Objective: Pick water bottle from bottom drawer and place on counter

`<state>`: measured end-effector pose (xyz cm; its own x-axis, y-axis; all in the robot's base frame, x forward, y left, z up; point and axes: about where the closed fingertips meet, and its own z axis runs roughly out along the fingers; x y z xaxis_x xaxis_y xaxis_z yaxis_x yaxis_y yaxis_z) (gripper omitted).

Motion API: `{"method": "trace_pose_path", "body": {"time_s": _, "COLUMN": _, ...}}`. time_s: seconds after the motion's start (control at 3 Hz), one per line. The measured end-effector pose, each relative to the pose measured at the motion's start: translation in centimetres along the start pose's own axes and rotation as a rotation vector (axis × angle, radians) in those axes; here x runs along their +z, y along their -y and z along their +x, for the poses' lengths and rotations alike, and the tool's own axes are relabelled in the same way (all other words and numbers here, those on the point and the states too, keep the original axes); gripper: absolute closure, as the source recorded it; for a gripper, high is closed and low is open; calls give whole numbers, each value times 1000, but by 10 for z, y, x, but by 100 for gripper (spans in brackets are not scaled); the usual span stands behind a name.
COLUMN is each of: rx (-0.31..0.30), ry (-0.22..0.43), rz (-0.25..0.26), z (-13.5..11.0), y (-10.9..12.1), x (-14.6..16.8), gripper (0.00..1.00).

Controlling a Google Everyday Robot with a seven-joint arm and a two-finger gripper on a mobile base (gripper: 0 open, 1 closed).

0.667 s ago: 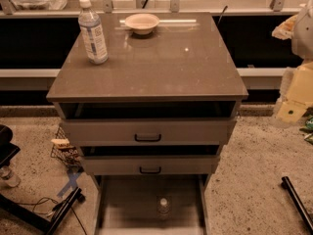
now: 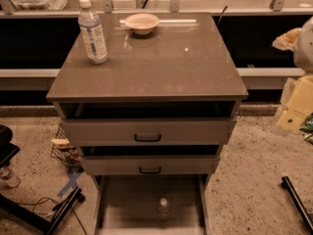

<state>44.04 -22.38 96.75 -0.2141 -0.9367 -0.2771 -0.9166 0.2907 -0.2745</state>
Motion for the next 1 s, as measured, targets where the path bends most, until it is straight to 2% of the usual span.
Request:
{"method": "trace_pose_path", "body": {"time_s": 0.33, "rx": 28, "ry": 120, "rz": -34, "z": 26, "y": -14, "x": 44, "gripper": 0}}
{"method": "trace_pose_path", "body": {"time_s": 0.67, "rx": 106, "ry": 328, "rz": -58, "z": 71, "y": -57, "x": 137, "gripper": 0}}
{"method": "trace_pose_path", "body": {"time_s": 1.0, "rx": 130, "ry": 462, "rz": -27, "z": 85, "y": -79, "x": 193, "gripper": 0}}
